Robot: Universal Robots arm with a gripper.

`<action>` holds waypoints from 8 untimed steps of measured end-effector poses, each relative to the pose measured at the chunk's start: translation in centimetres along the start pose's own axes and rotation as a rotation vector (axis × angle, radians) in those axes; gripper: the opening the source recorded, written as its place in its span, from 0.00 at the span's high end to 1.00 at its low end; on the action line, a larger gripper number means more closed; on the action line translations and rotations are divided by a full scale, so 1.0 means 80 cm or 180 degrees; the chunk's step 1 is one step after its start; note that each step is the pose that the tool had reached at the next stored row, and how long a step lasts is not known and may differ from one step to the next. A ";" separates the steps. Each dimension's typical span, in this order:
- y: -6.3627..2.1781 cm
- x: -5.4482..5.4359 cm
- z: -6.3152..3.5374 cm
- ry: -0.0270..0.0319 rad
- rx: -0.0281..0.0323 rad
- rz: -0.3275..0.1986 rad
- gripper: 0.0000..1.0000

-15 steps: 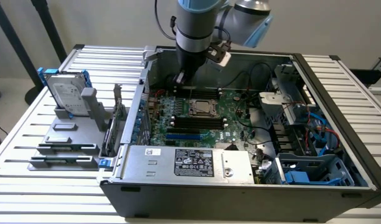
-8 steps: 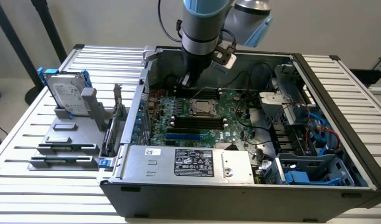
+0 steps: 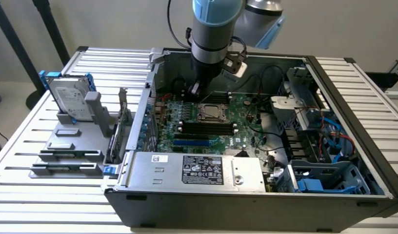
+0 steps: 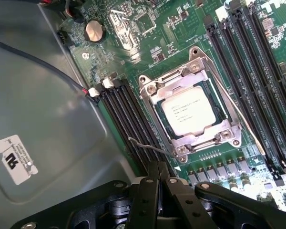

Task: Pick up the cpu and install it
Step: 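Install the first cpu locking lever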

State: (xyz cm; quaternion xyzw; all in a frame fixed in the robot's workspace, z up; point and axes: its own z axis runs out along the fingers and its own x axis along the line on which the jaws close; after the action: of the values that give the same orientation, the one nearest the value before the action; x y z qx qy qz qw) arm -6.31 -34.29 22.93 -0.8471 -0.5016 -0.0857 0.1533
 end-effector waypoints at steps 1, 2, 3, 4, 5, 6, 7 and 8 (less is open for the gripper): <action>0.000 0.000 0.002 -0.0002 -0.0001 0.0000 0.89; 0.000 0.000 0.005 -0.0004 -0.0002 0.0000 0.89; 0.000 0.000 0.007 -0.0006 -0.0003 0.0000 0.89; 0.000 0.001 0.010 -0.0008 -0.0005 0.0001 0.89; -0.001 0.001 0.012 -0.0011 -0.0006 0.0001 0.89; -0.001 0.002 0.015 -0.0013 -0.0008 0.0002 0.89; -0.001 0.002 0.018 -0.0018 -0.0011 0.0003 0.89; -0.001 0.002 0.019 -0.0025 -0.0016 0.0005 0.89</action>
State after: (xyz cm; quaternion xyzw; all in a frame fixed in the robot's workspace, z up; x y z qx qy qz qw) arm -6.34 -33.56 21.54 -0.8482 -0.5013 -0.0836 0.1493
